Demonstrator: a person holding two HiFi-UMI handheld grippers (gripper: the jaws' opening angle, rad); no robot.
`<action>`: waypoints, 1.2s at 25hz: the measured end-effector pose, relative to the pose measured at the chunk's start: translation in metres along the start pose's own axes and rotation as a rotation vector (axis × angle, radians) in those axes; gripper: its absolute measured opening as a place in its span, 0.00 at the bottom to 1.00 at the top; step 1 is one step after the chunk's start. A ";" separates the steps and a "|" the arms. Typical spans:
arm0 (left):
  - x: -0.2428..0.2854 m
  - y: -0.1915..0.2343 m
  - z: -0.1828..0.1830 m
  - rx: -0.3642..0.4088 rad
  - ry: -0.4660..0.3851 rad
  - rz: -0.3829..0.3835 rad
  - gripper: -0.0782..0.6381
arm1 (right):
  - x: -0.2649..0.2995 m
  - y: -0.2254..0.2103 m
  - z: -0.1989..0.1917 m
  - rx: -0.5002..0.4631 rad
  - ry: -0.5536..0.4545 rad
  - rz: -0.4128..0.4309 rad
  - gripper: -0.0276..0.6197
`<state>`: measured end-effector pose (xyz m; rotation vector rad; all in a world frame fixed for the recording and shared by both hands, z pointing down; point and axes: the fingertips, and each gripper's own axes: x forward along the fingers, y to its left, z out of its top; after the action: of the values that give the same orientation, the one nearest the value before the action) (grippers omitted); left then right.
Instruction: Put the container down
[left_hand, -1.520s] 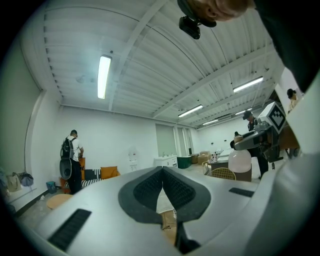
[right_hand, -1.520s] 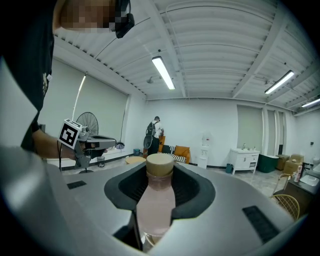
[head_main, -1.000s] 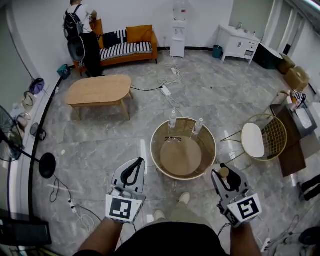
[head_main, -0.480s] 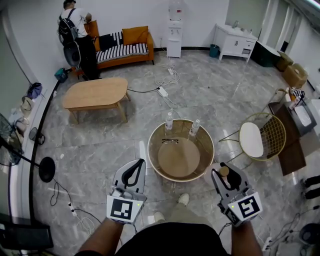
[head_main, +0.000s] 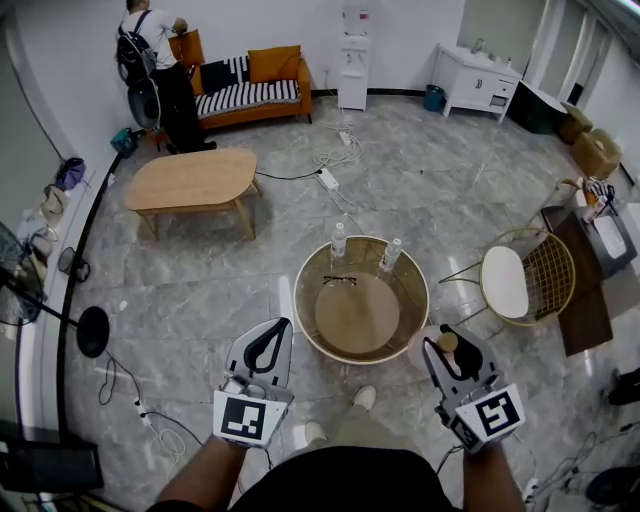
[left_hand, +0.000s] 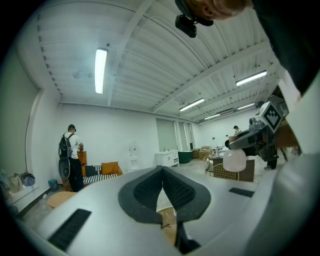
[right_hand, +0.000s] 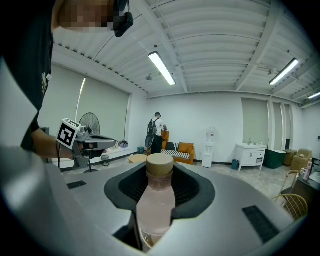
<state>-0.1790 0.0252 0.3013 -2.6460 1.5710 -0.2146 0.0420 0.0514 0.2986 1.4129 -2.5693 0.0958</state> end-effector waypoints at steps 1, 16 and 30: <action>0.003 -0.001 -0.002 -0.002 0.004 0.001 0.13 | 0.002 -0.002 -0.002 0.003 0.002 0.004 0.27; 0.080 -0.008 -0.007 -0.004 0.023 -0.014 0.13 | 0.038 -0.063 -0.017 0.025 0.038 0.015 0.27; 0.149 0.000 0.014 0.009 0.021 0.034 0.13 | 0.087 -0.127 -0.002 0.020 0.015 0.060 0.27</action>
<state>-0.1063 -0.1060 0.3011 -2.6164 1.6159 -0.2480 0.1039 -0.0888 0.3133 1.3365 -2.6055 0.1408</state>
